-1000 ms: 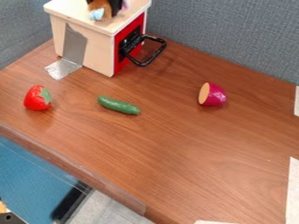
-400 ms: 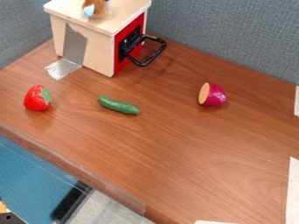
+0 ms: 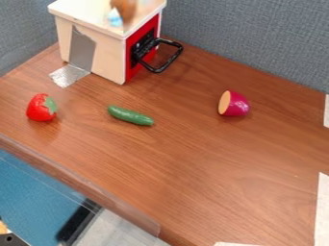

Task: Put the brown object on top of the drawer

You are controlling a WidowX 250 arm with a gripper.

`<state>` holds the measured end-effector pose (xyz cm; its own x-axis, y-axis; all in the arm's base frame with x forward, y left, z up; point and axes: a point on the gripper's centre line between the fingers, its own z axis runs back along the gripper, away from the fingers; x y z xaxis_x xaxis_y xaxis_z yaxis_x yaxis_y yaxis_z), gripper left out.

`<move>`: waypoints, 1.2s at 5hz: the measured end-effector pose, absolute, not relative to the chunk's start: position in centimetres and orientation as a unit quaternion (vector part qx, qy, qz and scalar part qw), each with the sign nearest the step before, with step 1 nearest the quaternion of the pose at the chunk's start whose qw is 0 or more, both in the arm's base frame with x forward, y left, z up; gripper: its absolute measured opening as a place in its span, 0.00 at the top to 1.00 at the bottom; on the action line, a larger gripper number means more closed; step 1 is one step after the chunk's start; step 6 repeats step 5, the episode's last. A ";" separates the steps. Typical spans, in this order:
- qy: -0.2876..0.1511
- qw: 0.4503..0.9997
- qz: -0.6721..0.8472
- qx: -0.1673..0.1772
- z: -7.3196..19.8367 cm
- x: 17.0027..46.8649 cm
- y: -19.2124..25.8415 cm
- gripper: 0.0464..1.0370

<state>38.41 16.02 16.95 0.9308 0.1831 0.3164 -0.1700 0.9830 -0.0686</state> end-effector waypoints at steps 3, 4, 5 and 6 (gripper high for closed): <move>-0.163 0.980 0.113 -0.008 17.8 37.5 18.0 0.04; -0.157 0.981 0.114 -0.009 17.6 38.2 18.9 0.04; -0.156 0.982 0.105 -0.008 17.5 38.9 19.3 0.04; -0.156 0.982 0.105 -0.008 17.5 38.9 19.3 0.04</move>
